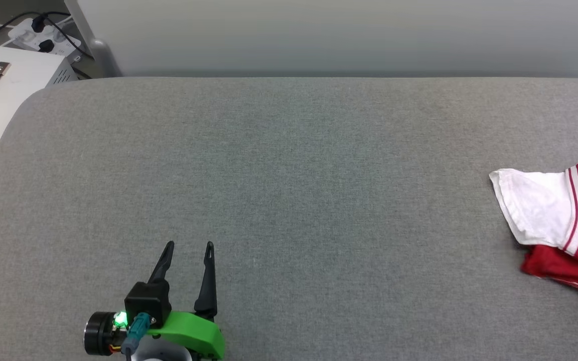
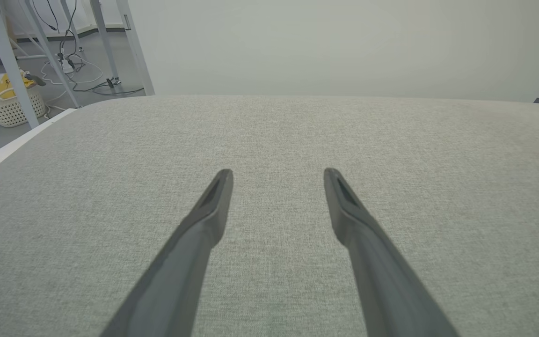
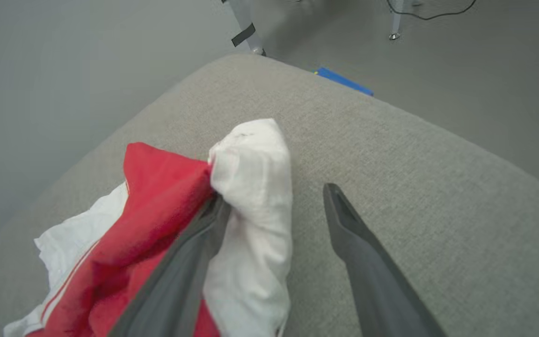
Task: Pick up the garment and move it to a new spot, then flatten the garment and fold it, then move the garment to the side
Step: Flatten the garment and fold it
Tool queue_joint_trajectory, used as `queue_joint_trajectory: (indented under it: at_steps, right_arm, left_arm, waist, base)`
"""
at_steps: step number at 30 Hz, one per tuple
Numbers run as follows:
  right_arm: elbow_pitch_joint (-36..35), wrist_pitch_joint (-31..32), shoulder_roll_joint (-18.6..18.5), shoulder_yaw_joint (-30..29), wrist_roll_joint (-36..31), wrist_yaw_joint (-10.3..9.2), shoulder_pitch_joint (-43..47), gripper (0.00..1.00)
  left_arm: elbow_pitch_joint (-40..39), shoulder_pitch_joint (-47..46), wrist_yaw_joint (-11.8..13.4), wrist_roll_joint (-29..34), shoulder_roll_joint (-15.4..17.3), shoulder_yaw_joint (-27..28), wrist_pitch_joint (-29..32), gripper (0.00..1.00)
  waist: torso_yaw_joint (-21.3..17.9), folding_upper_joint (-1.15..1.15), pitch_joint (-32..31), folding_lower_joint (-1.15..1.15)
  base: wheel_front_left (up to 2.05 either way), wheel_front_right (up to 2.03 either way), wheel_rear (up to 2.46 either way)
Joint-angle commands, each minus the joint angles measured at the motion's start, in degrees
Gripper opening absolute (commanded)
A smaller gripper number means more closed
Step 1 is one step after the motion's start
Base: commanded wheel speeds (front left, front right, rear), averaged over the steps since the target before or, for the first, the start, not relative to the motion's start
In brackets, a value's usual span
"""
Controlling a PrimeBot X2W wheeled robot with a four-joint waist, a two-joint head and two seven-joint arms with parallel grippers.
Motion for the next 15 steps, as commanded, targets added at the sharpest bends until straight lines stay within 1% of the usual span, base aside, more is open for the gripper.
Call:
queue_joint_trajectory:
  at_steps: [1,4,7,11,15]
  right_arm:
    - [-1.8,-0.6,-0.8,-2.4,-2.6,-0.05,-0.9,1.00]
    - [-8.1,-0.6,0.8,-9.2,-10.2,-0.05,-0.6,1.00]
    - [-14.7,-0.6,3.2,-13.6,-17.6,-0.05,-0.4,1.00]
    - [-22.1,-0.3,5.1,-13.9,-25.6,-0.05,-0.4,1.00]
    - [-30.4,3.8,4.7,-11.4,-32.8,-0.05,-2.3,1.00]
  left_arm:
    - [-0.1,0.0,0.2,-0.1,-0.2,0.3,-0.3,1.00]
    - [-0.4,0.2,0.2,0.0,-0.2,0.4,-0.3,1.00]
    - [-0.6,0.2,0.2,0.1,-0.2,0.3,-0.3,1.00]
    - [-0.8,0.2,0.3,0.0,-0.2,0.0,-0.3,1.00]
    - [-1.1,0.0,0.4,-0.1,-0.2,-0.2,-0.3,1.00]
  waist:
    - [-0.2,0.00,-0.2,0.00]
    - [-0.3,0.00,-0.4,0.00]
    - [-0.1,0.00,-0.6,0.00]
    - [0.3,0.00,-0.6,0.00]
    - [0.5,0.00,-0.2,0.00]
  base:
    - [0.00,0.00,0.00]
    - [0.00,0.00,0.00]
    - [0.00,0.00,0.00]
    - [0.00,0.00,0.00]
    - [0.00,0.00,0.00]
